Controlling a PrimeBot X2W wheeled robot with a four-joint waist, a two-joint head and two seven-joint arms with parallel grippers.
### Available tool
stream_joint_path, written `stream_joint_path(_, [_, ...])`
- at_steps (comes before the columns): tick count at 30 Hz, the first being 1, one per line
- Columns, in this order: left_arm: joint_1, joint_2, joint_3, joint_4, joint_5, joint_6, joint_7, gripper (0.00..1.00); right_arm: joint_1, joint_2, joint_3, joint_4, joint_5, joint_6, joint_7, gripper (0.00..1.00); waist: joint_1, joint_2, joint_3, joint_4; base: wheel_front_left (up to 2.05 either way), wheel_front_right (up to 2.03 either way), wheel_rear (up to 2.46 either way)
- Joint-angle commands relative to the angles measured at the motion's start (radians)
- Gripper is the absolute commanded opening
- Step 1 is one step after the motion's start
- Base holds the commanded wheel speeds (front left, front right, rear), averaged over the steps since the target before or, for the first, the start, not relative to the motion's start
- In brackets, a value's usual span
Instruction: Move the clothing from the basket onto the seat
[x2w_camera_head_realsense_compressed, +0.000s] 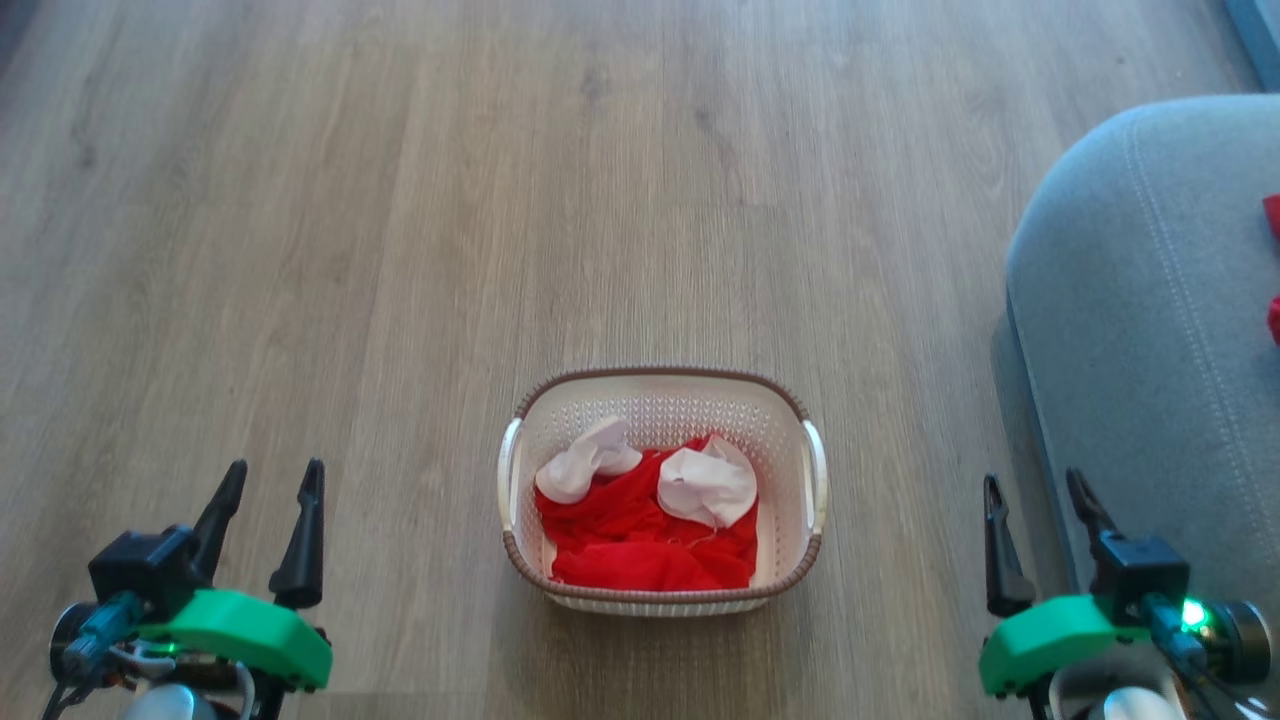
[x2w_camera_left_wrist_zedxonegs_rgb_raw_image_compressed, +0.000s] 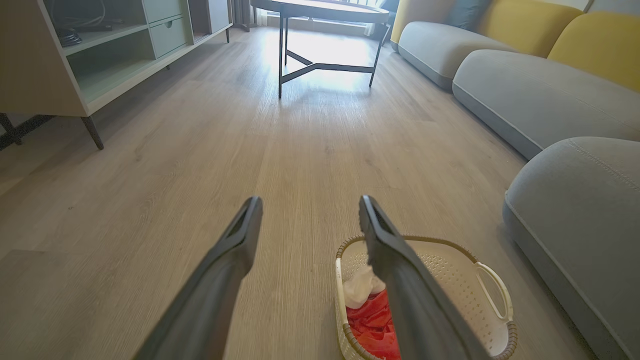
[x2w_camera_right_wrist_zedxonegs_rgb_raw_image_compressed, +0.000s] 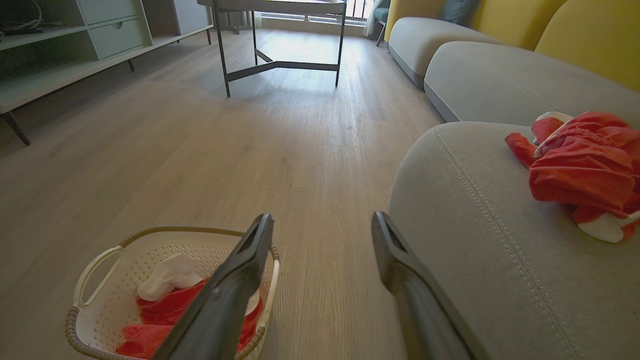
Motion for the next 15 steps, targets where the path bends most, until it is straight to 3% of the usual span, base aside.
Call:
stream_joint_path(1, [-0.061,0.011,0.049,-0.025,0.012,-0.004,-0.009,1.00,-0.052,-0.007,0.021,-0.038,0.004,0.007,-0.013,1.00,0.0000,-0.0001,0.011,-0.005,0.00,0.00,0.00])
stream_joint_path(8, [-0.120,0.003,0.024,-0.031,0.022,-0.019,-0.010,1.00,-0.085,-0.007,0.006,-0.066,-0.003,0.007,-0.013,1.00,0.0000,-0.0001,0.089,-0.025,0.00,0.00,0.00])
stream_joint_path(15, [-0.280,0.015,-0.068,-0.026,0.033,-0.031,0.007,1.00,-0.169,-0.007,0.006,-0.120,-0.015,0.007,-0.013,1.00,0.0000,-0.0001,0.262,-0.055,0.00,0.00,0.00])
